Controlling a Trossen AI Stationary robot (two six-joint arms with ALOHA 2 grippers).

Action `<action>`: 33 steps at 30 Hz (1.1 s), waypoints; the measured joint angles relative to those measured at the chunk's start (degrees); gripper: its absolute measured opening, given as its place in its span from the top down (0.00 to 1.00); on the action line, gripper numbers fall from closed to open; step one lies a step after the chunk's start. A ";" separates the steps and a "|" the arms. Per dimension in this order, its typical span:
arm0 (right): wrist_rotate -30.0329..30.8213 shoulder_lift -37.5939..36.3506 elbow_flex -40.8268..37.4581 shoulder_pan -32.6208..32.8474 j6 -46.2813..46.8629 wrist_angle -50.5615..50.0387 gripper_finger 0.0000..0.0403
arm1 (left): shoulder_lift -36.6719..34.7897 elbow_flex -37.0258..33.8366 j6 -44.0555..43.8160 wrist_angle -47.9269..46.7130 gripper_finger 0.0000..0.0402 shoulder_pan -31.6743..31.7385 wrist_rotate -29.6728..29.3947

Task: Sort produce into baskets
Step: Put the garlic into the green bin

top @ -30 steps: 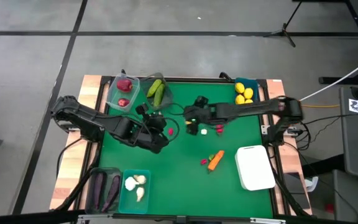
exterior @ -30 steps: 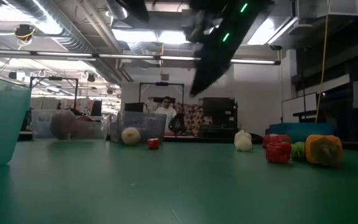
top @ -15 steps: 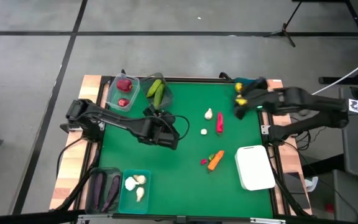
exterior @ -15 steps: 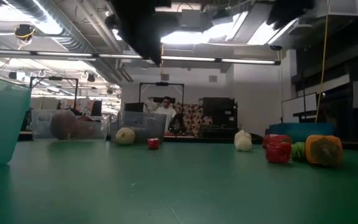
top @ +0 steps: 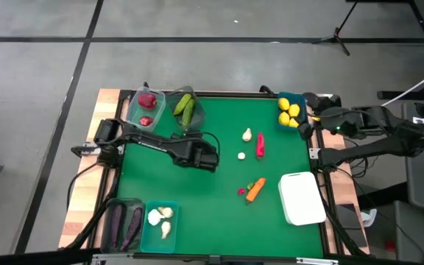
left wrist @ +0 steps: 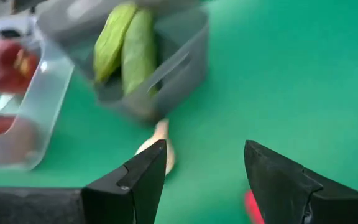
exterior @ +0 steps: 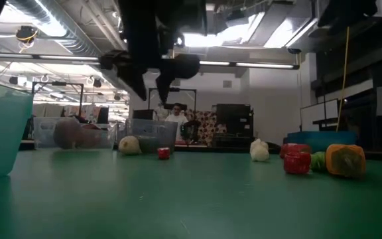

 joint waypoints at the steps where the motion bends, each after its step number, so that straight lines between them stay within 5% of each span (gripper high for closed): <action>1: -0.05 -0.24 -0.88 -0.02 0.00 0.15 0.13 | 0.29 0.00 -0.44 -1.83 0.48 0.14 1.61; 5: -0.20 -0.20 -2.31 -0.02 0.00 0.49 0.13 | 1.29 0.00 -2.82 -8.38 0.49 1.03 8.46; 14: 0.28 0.00 -2.86 -0.04 -0.20 1.82 0.13 | 2.28 -0.57 -2.13 -6.49 0.49 4.34 10.60; 33: 0.29 0.02 -2.86 -0.04 -0.20 1.65 0.13 | 1.99 -17.88 5.66 21.61 0.50 9.65 12.35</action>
